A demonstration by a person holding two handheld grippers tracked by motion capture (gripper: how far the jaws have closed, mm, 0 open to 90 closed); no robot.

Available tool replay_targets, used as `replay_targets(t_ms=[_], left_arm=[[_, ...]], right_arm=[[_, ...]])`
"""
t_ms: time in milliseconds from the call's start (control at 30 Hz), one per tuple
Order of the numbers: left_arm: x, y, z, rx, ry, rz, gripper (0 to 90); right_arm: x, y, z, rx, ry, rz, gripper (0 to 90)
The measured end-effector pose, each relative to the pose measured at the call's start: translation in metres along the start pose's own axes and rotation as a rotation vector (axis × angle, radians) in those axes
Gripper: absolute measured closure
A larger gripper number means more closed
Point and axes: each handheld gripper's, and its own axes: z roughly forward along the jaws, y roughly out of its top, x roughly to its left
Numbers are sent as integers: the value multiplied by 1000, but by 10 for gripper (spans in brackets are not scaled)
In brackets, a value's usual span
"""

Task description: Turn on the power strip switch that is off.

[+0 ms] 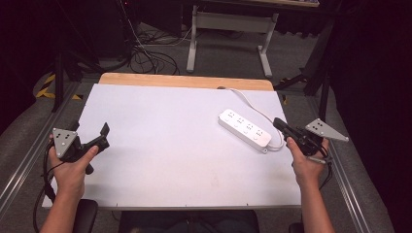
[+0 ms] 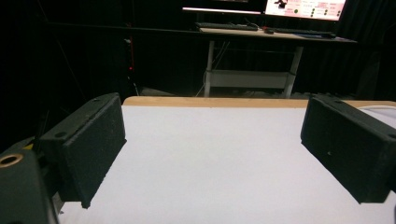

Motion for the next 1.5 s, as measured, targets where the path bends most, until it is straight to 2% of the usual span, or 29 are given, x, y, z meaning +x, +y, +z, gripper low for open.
replay_targets(t_ms=[200, 333, 500, 1000, 1267, 1500], left_arm=[[0, 0, 0, 3, -3, 1, 70], [0, 0, 0, 1, 0, 1, 70], [1, 0, 0, -1, 2, -1, 70], [-1, -1, 2, 6, -8, 7, 70], [-2, 0, 1, 7, -16, 14, 70], [-4, 0, 2, 10, -20, 20, 71]], right_arm=[[2, 7, 18, 109, 10, 3, 900], [5, 9, 33, 183, 13, -11, 900], [3, 10, 48, 234, 9, -15, 900], [-2, 10, 75, 313, 11, -15, 900], [-4, 6, 102, 394, 14, -17, 900], [-2, 2, 122, 434, 19, -17, 900]])
